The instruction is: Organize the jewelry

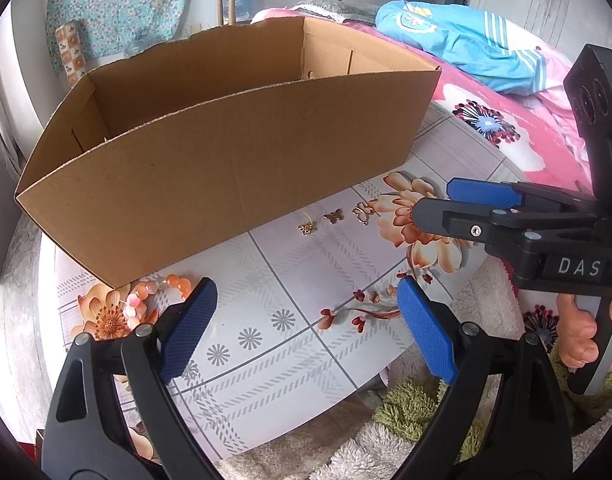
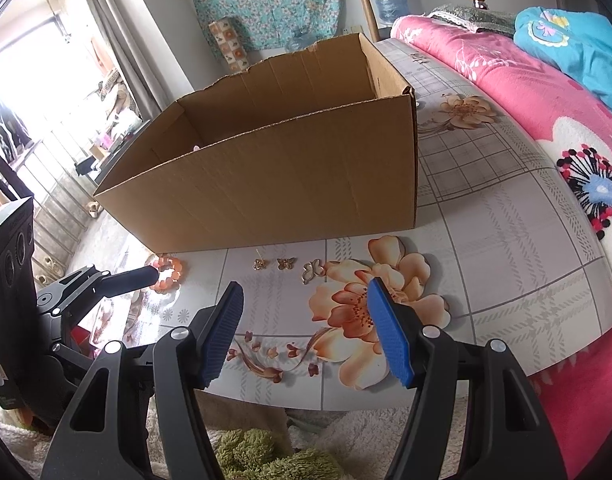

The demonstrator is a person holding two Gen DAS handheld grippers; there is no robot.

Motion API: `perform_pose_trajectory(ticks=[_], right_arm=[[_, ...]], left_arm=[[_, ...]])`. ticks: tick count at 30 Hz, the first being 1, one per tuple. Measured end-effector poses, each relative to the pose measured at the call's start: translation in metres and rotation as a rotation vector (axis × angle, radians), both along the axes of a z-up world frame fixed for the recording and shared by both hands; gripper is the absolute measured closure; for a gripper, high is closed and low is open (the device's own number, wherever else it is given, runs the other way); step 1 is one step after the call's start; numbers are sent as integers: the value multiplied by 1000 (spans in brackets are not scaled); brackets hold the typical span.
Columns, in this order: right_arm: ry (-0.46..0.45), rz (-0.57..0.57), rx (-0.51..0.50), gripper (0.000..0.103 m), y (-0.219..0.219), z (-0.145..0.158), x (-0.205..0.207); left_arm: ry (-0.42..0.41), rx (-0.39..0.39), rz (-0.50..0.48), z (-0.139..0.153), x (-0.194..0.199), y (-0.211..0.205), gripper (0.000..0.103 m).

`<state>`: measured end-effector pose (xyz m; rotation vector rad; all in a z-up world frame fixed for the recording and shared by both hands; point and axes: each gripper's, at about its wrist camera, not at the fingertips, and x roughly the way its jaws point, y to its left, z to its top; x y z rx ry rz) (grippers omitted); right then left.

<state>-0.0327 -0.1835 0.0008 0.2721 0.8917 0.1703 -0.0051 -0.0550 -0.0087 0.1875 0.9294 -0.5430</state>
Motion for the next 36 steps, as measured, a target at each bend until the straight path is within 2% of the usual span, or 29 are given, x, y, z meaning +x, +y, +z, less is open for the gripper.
perform_pose_trajectory(ticks=[6,11,18,25,36], right_arm=[[1,0,1,40,-1,-1,2],[0,-6,1,40,-3,-2,4],[-6,-9,3,40,-4,-1,2],[-8,-17,5,40,-7,-1,0],[-10,-28,-5,40,-9,-1,-2]], left_arm=[[-6,-9,-5,1,1,0,15],[-34,-51,-8,6,-3,0,10],[-74,-88,-12,14,-11,-1,8],[-98,-79,-1,16,-15,-4,8],[-110,-94,102,13,-9,5,8]])
